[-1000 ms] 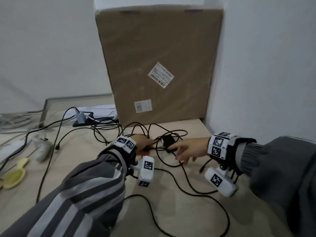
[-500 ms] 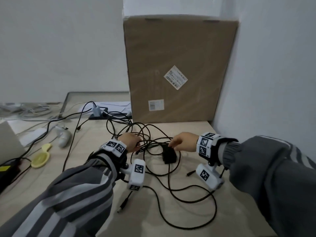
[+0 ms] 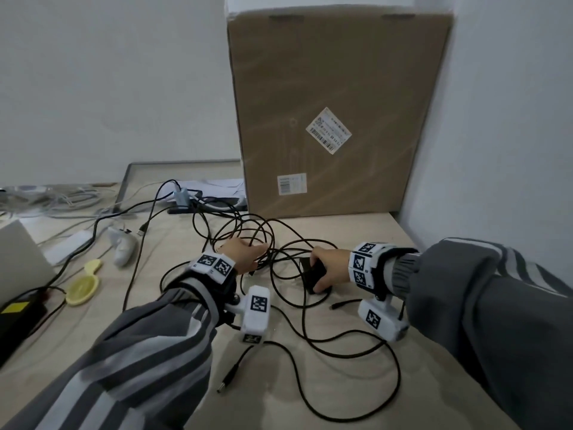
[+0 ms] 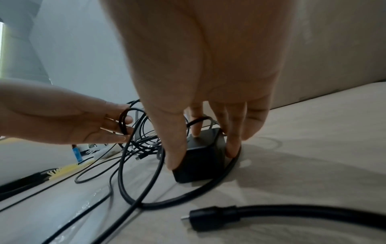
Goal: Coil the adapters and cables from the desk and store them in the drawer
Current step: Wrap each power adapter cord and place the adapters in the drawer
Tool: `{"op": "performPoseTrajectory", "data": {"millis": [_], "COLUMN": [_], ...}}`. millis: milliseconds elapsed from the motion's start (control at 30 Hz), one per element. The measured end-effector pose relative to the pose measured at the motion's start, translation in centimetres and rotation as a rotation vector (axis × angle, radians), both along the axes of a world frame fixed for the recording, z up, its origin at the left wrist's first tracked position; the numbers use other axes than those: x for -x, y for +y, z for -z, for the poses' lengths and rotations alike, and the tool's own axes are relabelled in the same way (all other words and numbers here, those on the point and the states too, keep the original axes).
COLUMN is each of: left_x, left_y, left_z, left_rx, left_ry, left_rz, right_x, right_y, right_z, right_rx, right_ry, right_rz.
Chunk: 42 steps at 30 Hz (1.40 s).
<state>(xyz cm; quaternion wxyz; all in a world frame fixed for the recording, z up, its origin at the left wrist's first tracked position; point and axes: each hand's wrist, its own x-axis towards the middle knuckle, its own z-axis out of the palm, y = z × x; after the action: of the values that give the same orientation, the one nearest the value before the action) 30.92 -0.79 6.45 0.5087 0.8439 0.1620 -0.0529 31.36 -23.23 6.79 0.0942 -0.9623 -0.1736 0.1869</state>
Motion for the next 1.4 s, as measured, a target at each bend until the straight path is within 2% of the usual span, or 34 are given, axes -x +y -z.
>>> {"op": "performPoseTrajectory", "data": {"millis": [133,233,300,433,533,600,667,767,867,967,1033,1100,1167,1267,1400], "left_x": [0.9,1.2,1.3,1.5,2.2,2.8,3.4,3.8,3.1,2.4,2.2,2.2,2.1,2.3,2.8], "left_y": [-0.1,0.1,0.2,0.1,-0.4,-0.6,-1.4,-3.3,-4.2,-3.3,-2.3,-1.1,-0.2,0.5,0.1], "left_z": [-0.3,-0.5,-0.8,-0.9,-2.3,-3.7,-5.2,-5.4,-3.8,-2.7,-2.4,-2.1,-1.6,-1.1,-1.7], "left_rx": [-0.016,0.032,0.061,0.161,0.081,-0.071,-0.167,-0.143,-0.112,-0.04,-0.004,0.032,0.09,0.154,0.197], "left_ry": [0.004,-0.01,-0.022,-0.01,-0.005,-0.141,-0.248,-0.147,-0.102,-0.08,-0.074,-0.057,-0.031,-0.018,-0.035], "left_rz": [0.013,0.016,-0.013,-0.022,-0.005,0.007,0.113,0.315,0.272,0.206,0.155,0.12,0.096,0.09,0.103], "right_x": [0.5,0.8,0.8,0.9,0.7,0.7,0.8,1.2,1.5,1.7,1.5,1.1,0.8,0.5,0.3], "right_y": [1.1,1.2,0.5,-0.2,0.9,2.0,3.1,3.9,3.4,1.9,1.1,1.2,2.0,3.7,4.3], "right_z": [0.2,0.2,-0.4,-2.8,-4.8,-5.9,-7.0,-7.7,-6.8,-4.9,-3.6,-2.2,-1.2,-0.5,-0.9], "right_rx": [0.102,0.099,-0.004,-0.414,-0.49,-0.533,-0.55,-0.613,-0.587,-0.54,-0.318,-0.107,-0.014,0.128,0.079], "right_ry": [-0.033,-0.053,-0.07,-0.114,-0.195,-0.188,-0.163,-0.116,-0.125,-0.181,-0.183,-0.091,-0.015,0.004,-0.048], "right_rz": [0.006,0.004,0.028,0.118,0.086,0.053,0.016,0.02,0.043,0.149,0.126,0.079,0.062,0.021,0.063]}}
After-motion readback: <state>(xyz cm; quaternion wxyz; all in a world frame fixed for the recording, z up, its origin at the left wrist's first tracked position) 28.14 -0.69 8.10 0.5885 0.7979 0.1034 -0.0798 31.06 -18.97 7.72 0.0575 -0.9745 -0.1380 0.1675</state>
